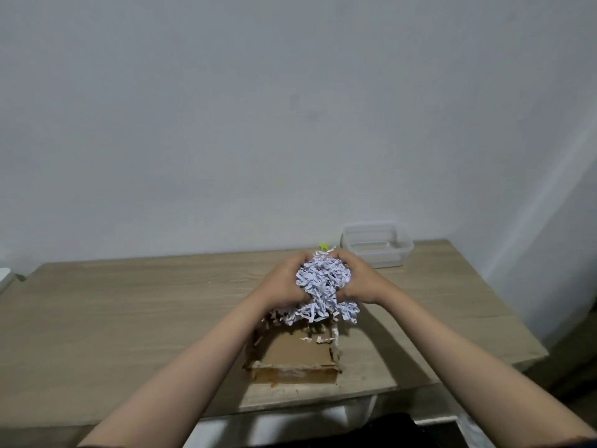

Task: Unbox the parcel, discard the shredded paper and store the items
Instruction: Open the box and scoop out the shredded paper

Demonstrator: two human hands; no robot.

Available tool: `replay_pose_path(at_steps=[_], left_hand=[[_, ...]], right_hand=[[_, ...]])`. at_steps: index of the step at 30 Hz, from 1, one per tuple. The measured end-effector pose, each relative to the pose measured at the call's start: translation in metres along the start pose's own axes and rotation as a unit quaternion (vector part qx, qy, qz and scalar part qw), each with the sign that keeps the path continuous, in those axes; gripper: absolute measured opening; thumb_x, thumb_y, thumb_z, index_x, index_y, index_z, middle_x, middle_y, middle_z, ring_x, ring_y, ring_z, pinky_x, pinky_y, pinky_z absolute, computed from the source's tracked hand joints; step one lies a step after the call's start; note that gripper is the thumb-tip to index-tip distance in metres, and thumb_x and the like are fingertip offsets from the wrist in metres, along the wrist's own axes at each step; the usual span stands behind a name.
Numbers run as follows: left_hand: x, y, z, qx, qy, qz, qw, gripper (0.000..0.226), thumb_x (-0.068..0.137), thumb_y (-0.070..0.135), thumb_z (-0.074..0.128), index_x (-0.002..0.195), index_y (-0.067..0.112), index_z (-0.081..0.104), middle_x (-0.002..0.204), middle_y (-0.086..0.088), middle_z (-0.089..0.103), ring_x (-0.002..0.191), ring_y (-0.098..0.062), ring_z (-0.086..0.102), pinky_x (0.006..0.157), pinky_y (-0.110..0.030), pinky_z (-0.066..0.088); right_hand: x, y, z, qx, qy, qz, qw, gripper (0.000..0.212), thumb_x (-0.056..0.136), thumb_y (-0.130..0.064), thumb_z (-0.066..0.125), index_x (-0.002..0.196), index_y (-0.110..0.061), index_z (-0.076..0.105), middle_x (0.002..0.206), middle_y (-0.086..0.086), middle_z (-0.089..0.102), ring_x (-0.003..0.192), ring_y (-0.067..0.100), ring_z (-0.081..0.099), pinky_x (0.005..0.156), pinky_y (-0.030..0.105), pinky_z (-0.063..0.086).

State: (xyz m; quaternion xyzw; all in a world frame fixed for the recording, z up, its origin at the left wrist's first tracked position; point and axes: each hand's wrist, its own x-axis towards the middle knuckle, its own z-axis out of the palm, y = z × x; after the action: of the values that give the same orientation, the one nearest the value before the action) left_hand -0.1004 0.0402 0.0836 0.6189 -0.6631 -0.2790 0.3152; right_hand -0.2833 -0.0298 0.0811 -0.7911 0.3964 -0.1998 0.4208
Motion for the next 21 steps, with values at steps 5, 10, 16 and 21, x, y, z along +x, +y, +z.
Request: replay_pose_path(at_steps=[5,10,16,21], left_hand=[[0.032,0.03,0.023,0.019,-0.035,0.028,0.999,0.063,0.06,-0.001,0.072,0.118,0.015,0.051,0.102,0.003,0.057,0.093,-0.014,0.055,0.066,-0.016,0.035],[0.063,0.053,0.08,0.023,-0.054,0.023,0.998,0.061,0.062,0.001,0.071,0.117,0.015,0.049,0.109,-0.001,0.057,0.095,-0.014,0.053,0.071,-0.017,0.037],[0.088,0.063,0.163,0.004,-0.059,-0.046,0.997,0.065,0.059,0.003,0.074,0.117,0.018,0.05,0.106,0.005,0.056,0.1,-0.016,0.056,0.079,-0.021,0.04],[0.089,0.063,0.211,-0.011,-0.047,-0.089,0.995,0.064,0.054,0.012,0.072,0.114,0.017,0.052,0.108,0.0,0.057,0.1,-0.015,0.056,0.077,-0.018,0.039]], right_hand=[[-0.018,0.016,-0.038,0.013,0.032,0.024,0.999,0.059,0.044,-0.003,0.064,0.093,-0.031,0.051,0.083,-0.006,0.058,0.071,0.012,0.055,0.064,0.032,0.049],[-0.034,0.062,-0.082,0.018,0.032,0.042,0.998,0.059,0.046,0.003,0.064,0.097,-0.026,0.053,0.083,-0.003,0.058,0.067,0.011,0.055,0.062,0.032,0.049],[-0.042,0.144,-0.121,0.025,-0.008,0.055,0.998,0.068,0.051,0.012,0.069,0.106,-0.025,0.055,0.098,0.002,0.064,0.086,0.013,0.06,0.08,0.032,0.052],[-0.05,0.191,-0.125,0.049,-0.05,0.051,0.996,0.063,0.048,0.003,0.071,0.098,-0.033,0.056,0.097,-0.001,0.065,0.089,0.013,0.061,0.08,0.026,0.05]])
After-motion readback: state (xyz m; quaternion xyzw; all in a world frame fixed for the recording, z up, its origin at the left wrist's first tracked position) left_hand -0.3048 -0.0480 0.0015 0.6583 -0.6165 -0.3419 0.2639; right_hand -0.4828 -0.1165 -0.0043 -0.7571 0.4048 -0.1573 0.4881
